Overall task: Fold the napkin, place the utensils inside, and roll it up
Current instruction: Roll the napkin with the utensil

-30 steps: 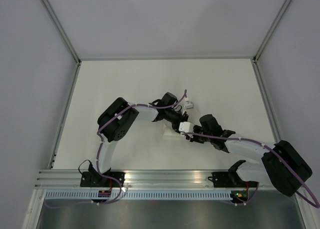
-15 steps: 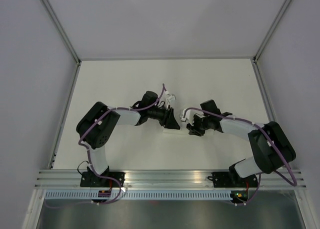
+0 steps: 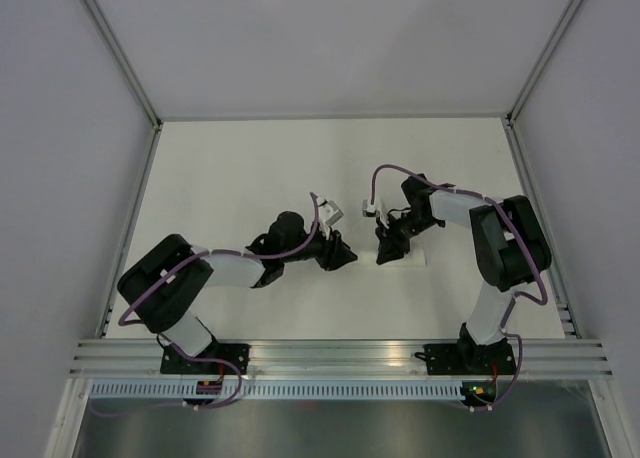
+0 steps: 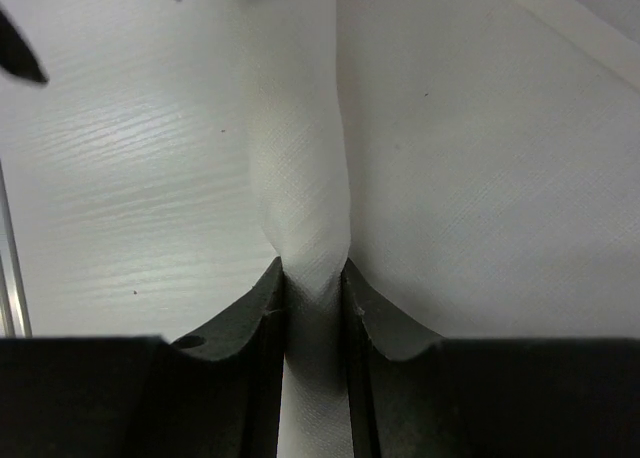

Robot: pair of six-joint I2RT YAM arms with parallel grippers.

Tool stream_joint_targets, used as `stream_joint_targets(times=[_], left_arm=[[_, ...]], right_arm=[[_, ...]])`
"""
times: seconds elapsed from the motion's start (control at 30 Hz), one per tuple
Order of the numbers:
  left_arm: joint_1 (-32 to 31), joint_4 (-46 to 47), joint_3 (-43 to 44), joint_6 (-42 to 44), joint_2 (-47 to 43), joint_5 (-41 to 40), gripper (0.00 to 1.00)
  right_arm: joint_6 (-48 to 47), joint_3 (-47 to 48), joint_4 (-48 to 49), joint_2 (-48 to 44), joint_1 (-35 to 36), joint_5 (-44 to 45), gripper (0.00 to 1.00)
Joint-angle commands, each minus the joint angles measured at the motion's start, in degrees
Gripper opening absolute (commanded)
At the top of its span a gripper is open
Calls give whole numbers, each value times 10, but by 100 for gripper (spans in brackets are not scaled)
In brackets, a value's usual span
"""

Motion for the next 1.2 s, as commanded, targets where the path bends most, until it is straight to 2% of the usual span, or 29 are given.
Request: stream_joint_targets(times=[0.0, 0.13, 0.17, 0.23, 0.3, 0.43, 0.57, 0.93, 1.17], left_arm=[[-73, 35, -10, 116, -28, -136, 46], [-142, 8, 7, 228, -3, -220, 49], [-169, 6, 11, 247, 11, -263, 49], [-192, 14, 18, 304, 25, -287, 50], [-220, 31, 24, 341, 49, -329, 59], [-251, 51, 35, 431, 92, -379, 65], [-259, 75, 32, 473, 116, -400, 73], [-272, 88, 41, 565, 156, -433, 74], [-265, 3, 73, 559, 169, -386, 71]], right_arm=[[-80, 10, -105, 80, -5, 15, 15], [-92, 33, -134, 105, -5, 10, 15], [-91, 35, -136, 108, -6, 10, 16], [-92, 41, -141, 117, -6, 11, 15], [-90, 43, -143, 122, -7, 12, 15], [-92, 49, -151, 129, -6, 13, 15], [-97, 52, -157, 136, -7, 15, 16], [-104, 60, -169, 144, -6, 15, 17], [-105, 63, -173, 149, -6, 15, 17]])
